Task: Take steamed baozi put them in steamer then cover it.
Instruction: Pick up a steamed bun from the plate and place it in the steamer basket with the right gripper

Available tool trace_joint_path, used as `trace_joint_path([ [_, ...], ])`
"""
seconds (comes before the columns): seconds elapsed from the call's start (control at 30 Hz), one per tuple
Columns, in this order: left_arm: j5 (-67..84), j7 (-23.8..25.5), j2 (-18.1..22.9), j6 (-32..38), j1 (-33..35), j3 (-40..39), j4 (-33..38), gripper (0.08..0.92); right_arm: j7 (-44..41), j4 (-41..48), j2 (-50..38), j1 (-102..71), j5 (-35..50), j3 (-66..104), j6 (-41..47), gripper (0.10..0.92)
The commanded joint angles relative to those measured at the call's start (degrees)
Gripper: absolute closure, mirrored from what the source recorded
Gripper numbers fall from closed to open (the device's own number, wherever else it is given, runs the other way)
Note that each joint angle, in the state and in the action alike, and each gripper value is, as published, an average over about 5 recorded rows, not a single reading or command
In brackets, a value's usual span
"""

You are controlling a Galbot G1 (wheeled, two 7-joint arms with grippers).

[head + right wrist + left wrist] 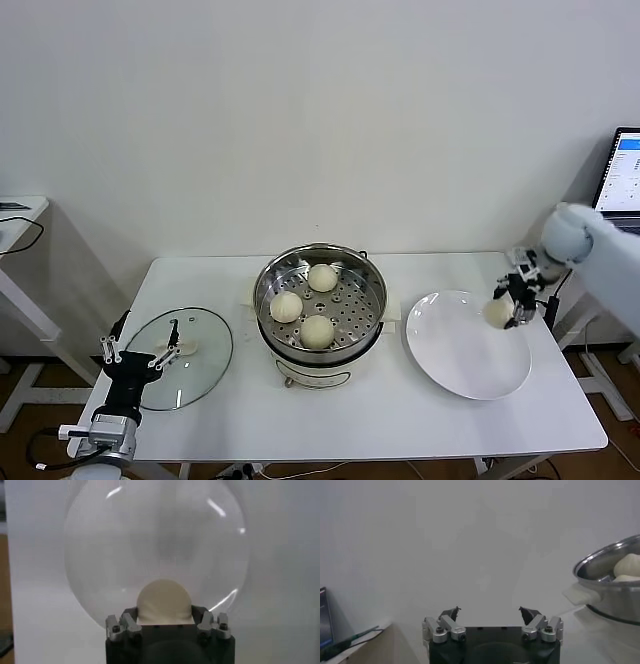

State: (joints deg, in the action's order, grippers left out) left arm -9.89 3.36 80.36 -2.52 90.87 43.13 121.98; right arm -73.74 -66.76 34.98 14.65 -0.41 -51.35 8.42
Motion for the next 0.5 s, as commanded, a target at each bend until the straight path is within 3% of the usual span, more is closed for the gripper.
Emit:
trace_joint_path([
  [0.03,0.46,0.17,-0.54,-0.06,-0.35,-0.1,0.06,0.177,2.19,-18.45,-1.34,31.15,24.44,-29.23,12.32,0.321],
  [0.27,1.07,0.41,-0.9,-0.18,-0.96,-0.17,-0.17,0.177,5.28,-22.74,7.84,39.71,35.02,-35.55,17.56,0.321],
  [0.5,1.63,0.63,-1.13,-0.2,-1.25,0.38,-0.8,0.177,6.99,-19.66,20.16,37.97,38.88,-34.63,19.27,0.321],
])
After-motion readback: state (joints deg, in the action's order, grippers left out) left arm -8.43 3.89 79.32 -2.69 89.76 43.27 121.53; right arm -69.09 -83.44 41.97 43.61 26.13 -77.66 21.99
